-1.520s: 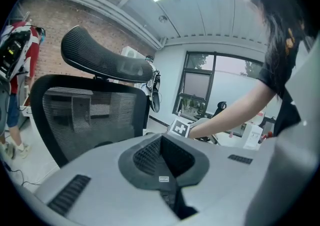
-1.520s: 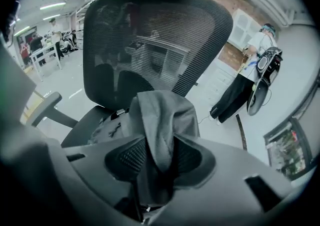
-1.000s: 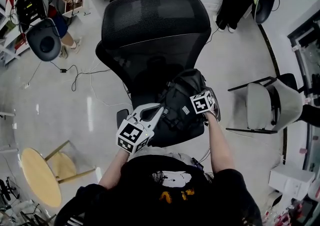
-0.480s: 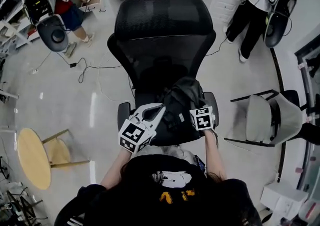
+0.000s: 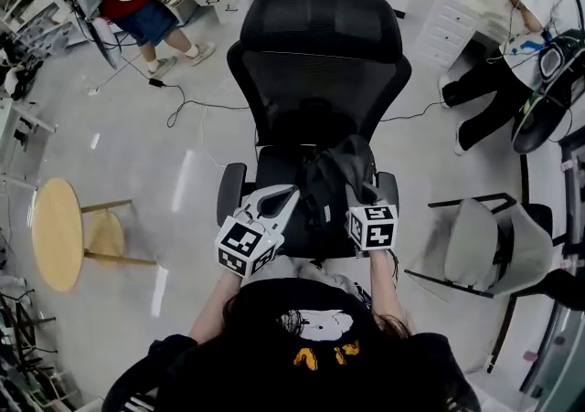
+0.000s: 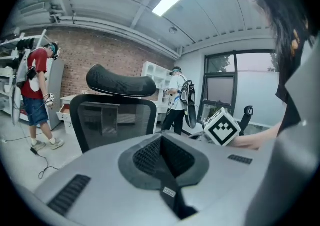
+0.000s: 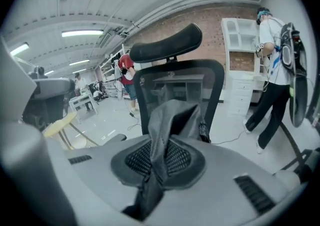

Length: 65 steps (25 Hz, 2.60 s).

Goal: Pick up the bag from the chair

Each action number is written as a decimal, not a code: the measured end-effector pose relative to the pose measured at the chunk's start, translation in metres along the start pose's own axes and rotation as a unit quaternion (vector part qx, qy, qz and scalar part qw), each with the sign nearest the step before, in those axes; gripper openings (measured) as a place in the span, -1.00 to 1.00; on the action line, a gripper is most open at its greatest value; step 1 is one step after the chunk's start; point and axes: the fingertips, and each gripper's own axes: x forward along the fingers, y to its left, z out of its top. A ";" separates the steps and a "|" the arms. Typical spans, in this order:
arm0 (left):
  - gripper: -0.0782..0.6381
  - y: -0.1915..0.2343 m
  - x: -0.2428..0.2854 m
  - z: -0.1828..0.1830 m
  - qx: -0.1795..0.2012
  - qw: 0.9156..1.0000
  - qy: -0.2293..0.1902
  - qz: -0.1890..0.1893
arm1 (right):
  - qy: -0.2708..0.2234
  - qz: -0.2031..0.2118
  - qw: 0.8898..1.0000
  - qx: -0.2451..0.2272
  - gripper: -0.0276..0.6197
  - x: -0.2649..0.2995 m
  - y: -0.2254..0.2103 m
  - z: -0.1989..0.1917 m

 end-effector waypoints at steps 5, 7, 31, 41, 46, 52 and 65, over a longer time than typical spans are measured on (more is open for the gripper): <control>-0.77 -0.020 -0.020 -0.001 -0.003 0.999 -0.012 0.036 | -0.035 0.031 0.999 -0.013 -0.83 -0.040 0.012 0.016; -0.77 -0.029 -0.026 -0.001 -0.004 0.999 -0.013 0.048 | -0.046 0.044 0.998 -0.012 -0.83 -0.056 0.015 0.021; -0.77 -0.055 -0.096 -0.043 -0.023 0.996 0.019 0.089 | -0.031 0.103 0.994 -0.019 -0.83 -0.118 0.086 -0.024; -0.77 -0.058 -0.163 -0.054 -0.011 0.998 -0.002 0.055 | -0.048 0.061 0.997 -0.002 -0.83 -0.156 0.130 -0.042; -0.77 -0.073 -0.190 -0.068 0.004 1.000 0.000 0.031 | -0.059 0.054 0.997 0.002 -0.83 -0.176 0.148 -0.049; -0.77 -0.083 -0.225 -0.074 0.014 1.000 -0.007 0.020 | -0.067 0.041 0.997 -0.002 -0.83 -0.197 0.178 -0.060; -0.77 -0.101 -0.274 -0.082 0.018 0.999 -0.027 0.015 | -0.068 0.037 0.997 0.002 -0.83 -0.232 0.227 -0.092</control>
